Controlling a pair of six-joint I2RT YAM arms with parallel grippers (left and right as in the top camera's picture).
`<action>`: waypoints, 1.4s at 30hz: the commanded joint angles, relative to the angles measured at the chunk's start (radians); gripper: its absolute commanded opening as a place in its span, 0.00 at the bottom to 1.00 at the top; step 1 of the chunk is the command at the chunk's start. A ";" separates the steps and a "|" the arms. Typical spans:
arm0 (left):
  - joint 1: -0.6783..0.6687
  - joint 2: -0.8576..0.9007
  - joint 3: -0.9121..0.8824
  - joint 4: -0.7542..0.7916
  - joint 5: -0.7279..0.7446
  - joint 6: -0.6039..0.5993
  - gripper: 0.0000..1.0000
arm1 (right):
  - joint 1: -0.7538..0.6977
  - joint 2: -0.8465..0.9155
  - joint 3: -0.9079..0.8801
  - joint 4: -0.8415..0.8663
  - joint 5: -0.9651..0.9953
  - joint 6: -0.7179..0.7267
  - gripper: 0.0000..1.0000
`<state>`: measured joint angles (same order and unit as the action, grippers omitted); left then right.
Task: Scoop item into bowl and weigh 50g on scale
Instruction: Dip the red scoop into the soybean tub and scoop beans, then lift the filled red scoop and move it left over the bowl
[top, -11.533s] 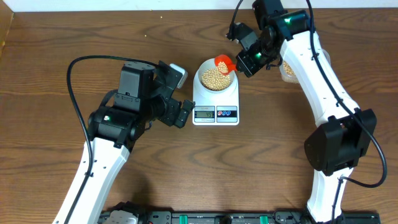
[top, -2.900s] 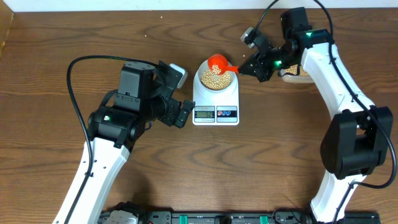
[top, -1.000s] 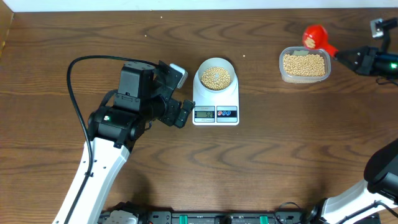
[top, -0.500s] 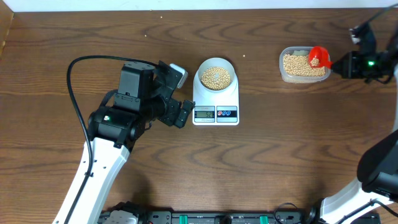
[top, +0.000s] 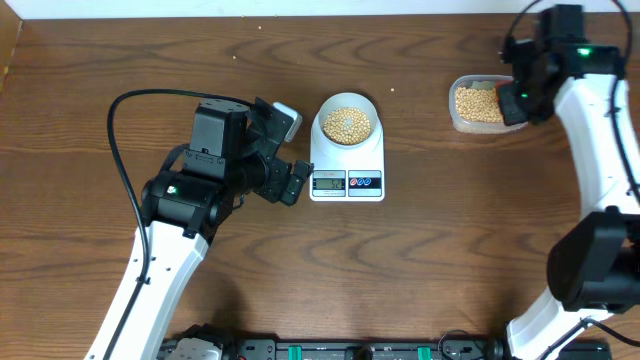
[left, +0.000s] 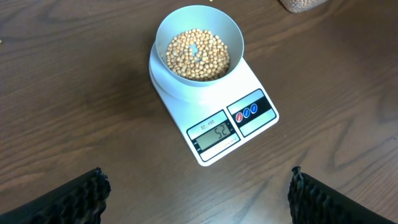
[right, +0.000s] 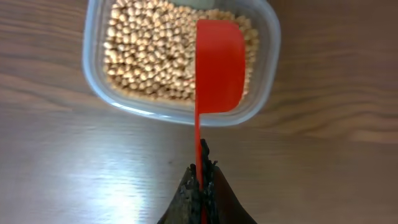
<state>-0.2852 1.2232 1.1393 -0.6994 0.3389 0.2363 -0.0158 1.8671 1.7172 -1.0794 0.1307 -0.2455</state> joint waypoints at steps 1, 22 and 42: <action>-0.002 0.000 -0.003 0.000 0.012 0.002 0.94 | 0.055 -0.028 -0.003 0.016 0.224 0.017 0.01; -0.002 0.000 -0.003 0.000 0.012 0.002 0.94 | 0.089 -0.029 0.046 0.245 -0.556 -0.062 0.01; -0.002 0.000 -0.003 0.000 0.012 0.002 0.94 | 0.233 -0.015 0.021 0.114 -0.789 -0.399 0.01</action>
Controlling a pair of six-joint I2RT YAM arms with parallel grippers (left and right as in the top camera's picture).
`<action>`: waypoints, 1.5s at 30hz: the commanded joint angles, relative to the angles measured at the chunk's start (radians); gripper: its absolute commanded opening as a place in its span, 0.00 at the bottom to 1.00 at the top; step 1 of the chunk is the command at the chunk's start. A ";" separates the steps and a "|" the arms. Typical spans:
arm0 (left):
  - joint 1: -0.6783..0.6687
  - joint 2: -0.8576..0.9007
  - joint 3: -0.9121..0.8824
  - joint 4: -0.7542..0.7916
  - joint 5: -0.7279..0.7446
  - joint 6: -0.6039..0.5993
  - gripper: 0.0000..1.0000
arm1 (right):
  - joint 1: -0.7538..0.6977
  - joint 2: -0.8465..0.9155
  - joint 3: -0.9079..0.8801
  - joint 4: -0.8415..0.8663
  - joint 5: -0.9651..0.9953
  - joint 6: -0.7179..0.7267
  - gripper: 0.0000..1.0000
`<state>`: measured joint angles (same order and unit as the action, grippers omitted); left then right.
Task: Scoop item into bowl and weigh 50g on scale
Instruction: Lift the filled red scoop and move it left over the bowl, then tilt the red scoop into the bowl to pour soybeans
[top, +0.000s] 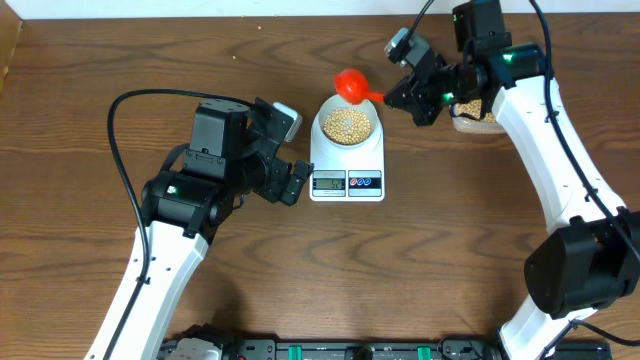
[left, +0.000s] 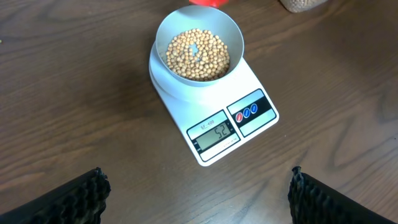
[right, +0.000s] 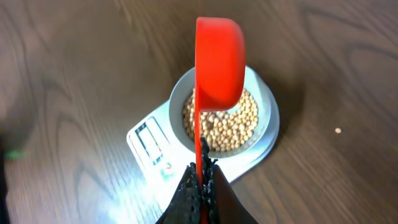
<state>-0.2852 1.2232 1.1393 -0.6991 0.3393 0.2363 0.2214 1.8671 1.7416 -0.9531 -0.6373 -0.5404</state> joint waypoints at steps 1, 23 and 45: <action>-0.002 0.000 -0.003 0.000 0.011 0.002 0.94 | -0.003 -0.015 -0.008 -0.012 -0.016 -0.117 0.01; -0.002 0.000 -0.003 0.000 0.011 0.002 0.94 | 0.042 -0.014 -0.237 0.261 0.116 -0.167 0.01; -0.002 0.000 -0.003 0.000 0.012 0.002 0.94 | 0.069 0.034 -0.261 0.325 0.131 -0.168 0.01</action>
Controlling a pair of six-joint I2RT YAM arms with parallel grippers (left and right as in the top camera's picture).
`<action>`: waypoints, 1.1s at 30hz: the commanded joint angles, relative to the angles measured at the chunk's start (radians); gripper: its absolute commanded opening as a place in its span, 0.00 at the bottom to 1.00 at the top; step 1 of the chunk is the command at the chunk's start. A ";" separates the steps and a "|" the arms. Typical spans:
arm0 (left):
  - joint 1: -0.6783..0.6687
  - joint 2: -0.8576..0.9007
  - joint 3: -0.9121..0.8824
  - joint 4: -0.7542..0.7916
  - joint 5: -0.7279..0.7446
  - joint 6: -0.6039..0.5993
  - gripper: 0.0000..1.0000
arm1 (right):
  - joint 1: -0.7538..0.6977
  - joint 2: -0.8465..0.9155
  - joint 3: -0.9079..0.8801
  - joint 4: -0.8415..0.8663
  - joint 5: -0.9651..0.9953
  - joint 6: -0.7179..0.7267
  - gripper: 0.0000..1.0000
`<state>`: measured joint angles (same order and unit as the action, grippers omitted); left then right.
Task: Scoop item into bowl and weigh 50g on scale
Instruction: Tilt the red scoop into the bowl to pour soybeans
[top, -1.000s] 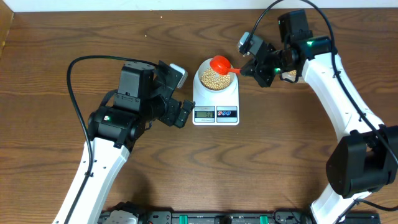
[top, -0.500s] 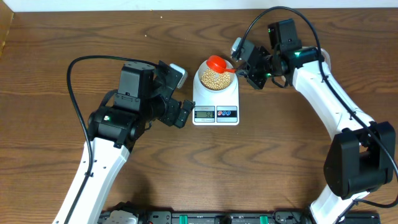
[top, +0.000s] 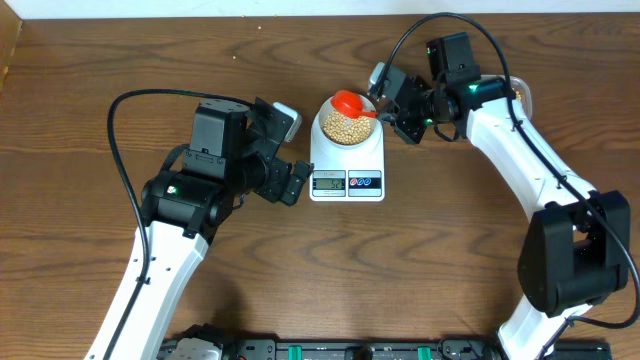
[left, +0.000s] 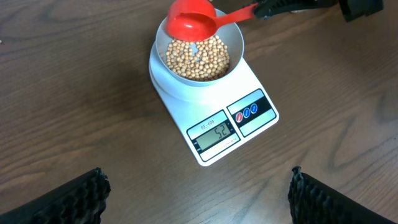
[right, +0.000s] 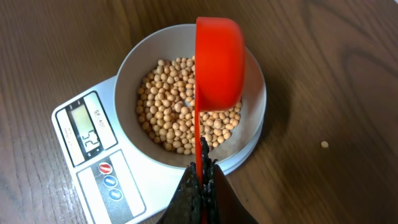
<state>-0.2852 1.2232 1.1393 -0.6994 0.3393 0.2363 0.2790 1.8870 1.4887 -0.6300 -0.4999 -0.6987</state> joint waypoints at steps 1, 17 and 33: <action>-0.002 0.000 -0.003 0.000 0.011 0.002 0.94 | 0.011 0.014 -0.008 0.002 -0.006 -0.010 0.01; -0.002 0.000 -0.003 0.000 0.011 0.002 0.94 | 0.011 0.031 -0.018 -0.011 0.005 -0.010 0.01; -0.002 0.000 -0.003 0.000 0.012 0.002 0.94 | 0.019 0.051 -0.018 -0.028 0.037 -0.010 0.01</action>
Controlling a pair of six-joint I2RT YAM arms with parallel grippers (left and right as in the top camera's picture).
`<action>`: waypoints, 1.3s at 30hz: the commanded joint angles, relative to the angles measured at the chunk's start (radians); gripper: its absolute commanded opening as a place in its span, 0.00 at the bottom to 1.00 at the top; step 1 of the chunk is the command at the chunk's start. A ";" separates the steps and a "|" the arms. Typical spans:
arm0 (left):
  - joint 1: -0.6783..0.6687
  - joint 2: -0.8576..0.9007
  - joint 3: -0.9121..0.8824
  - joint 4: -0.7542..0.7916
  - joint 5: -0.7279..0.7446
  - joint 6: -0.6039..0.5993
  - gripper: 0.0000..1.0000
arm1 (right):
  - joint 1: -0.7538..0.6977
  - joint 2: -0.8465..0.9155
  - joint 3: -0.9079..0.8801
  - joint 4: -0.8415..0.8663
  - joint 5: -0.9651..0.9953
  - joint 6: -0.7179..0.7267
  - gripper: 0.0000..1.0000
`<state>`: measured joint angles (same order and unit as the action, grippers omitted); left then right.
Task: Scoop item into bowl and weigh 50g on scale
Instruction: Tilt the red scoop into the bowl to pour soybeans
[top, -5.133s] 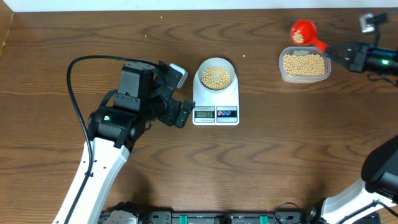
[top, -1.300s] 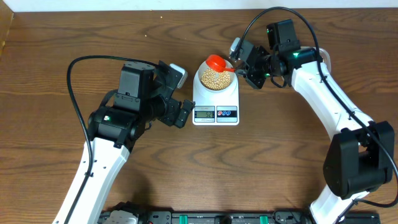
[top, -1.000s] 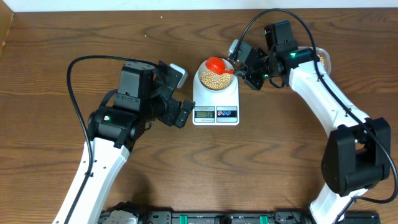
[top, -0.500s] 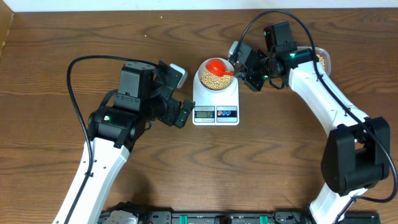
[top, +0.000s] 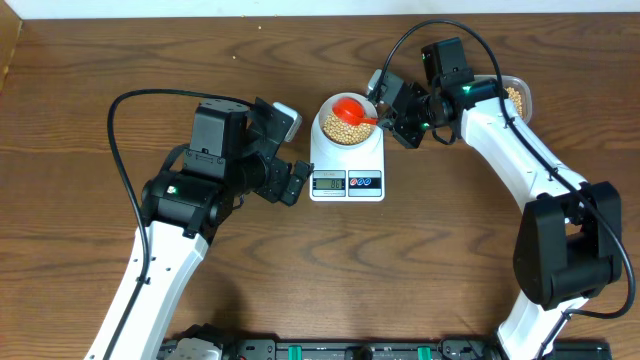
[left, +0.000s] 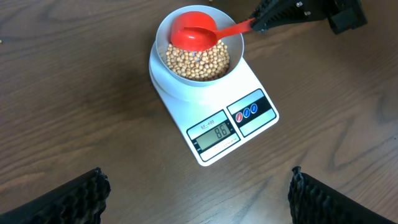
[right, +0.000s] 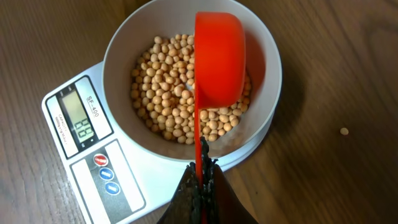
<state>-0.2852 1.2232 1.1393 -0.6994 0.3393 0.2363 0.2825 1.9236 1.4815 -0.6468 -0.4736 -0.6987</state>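
Observation:
A white bowl (top: 330, 108) of beige beans (left: 200, 60) sits on the white scale (top: 348, 160); its display (left: 213, 132) reads 86. My right gripper (right: 201, 177) is shut on the handle of the red scoop (right: 219, 56), whose cup is down inside the bowl on the beans, also seen from the left wrist as the red scoop (left: 193, 31). My left gripper (left: 198, 186) is open, well in front of the scale, holding nothing. The clear bean tub (top: 514, 95) lies at the far right, mostly hidden by the right arm.
The left arm (top: 190, 190) stands just left of the scale. A single stray bean (right: 344, 131) lies on the wooden table to the right of the bowl. The table's back edge runs along the top of the overhead view.
The scoop's cup has gone from just above the bowl's rim down onto the beans inside. The scale reading changed from 52 to 86. The left arm has not moved.
The right gripper held the empty scoop over the bean tub while the scale read 52. Then the scoop was over the back of the bowl, then lower at its rim. Now it rests in the bowl and the display reads 86.

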 joint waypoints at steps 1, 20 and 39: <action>-0.002 0.000 -0.003 0.000 0.011 0.002 0.94 | 0.019 0.014 -0.010 -0.012 0.011 -0.010 0.01; -0.002 0.000 -0.003 0.000 0.011 0.002 0.95 | 0.032 0.014 -0.010 -0.023 -0.076 0.037 0.01; -0.002 0.000 -0.003 0.000 0.011 0.002 0.94 | 0.027 0.014 -0.010 -0.046 -0.132 0.125 0.01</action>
<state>-0.2852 1.2232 1.1393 -0.6994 0.3393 0.2363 0.3092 1.9236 1.4815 -0.6884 -0.5701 -0.5938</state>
